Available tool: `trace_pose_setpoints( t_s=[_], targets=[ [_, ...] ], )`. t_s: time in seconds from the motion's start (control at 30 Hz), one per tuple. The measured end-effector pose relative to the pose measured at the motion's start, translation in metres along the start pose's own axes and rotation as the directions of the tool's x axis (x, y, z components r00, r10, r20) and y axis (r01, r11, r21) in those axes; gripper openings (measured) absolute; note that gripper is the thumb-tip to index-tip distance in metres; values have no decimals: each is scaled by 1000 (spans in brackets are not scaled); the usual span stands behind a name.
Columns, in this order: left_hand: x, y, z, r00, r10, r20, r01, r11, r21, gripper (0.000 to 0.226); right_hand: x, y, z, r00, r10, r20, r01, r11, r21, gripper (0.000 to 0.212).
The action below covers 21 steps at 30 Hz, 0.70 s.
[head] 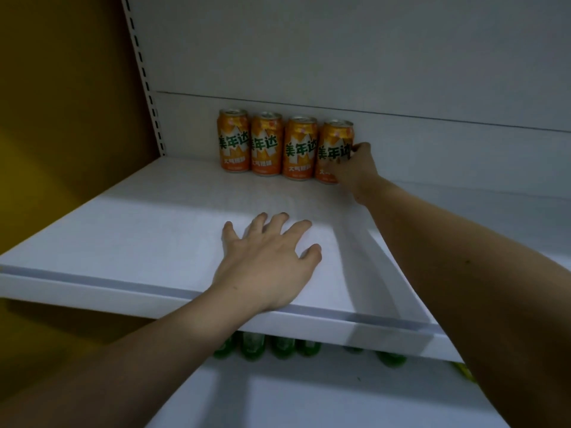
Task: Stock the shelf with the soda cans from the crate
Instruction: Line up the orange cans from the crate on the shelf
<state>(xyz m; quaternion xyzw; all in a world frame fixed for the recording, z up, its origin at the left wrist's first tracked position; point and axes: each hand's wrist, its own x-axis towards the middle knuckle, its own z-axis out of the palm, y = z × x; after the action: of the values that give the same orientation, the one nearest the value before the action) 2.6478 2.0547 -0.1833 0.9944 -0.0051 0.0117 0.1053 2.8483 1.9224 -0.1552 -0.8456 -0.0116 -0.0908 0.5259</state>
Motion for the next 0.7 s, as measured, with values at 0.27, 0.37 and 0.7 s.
trace_pose_setpoints(
  t_s=[0.27,0.37,0.7],
  targets=[
    [0,1,-3,997,-11,-75,8,999,-36,57,-56,-15,-24,993,105,54,-95,982,-163,67],
    [-4,3,-5,996,-19,-92,15,999,-43,59,-91,-22,-41,994,65,91,-27,931,-365,52],
    [-46,22,-11,984,-80,-160,80,997,-10,46,-209,-24,-97,971,68,228,90,783,-616,40]
  ],
)
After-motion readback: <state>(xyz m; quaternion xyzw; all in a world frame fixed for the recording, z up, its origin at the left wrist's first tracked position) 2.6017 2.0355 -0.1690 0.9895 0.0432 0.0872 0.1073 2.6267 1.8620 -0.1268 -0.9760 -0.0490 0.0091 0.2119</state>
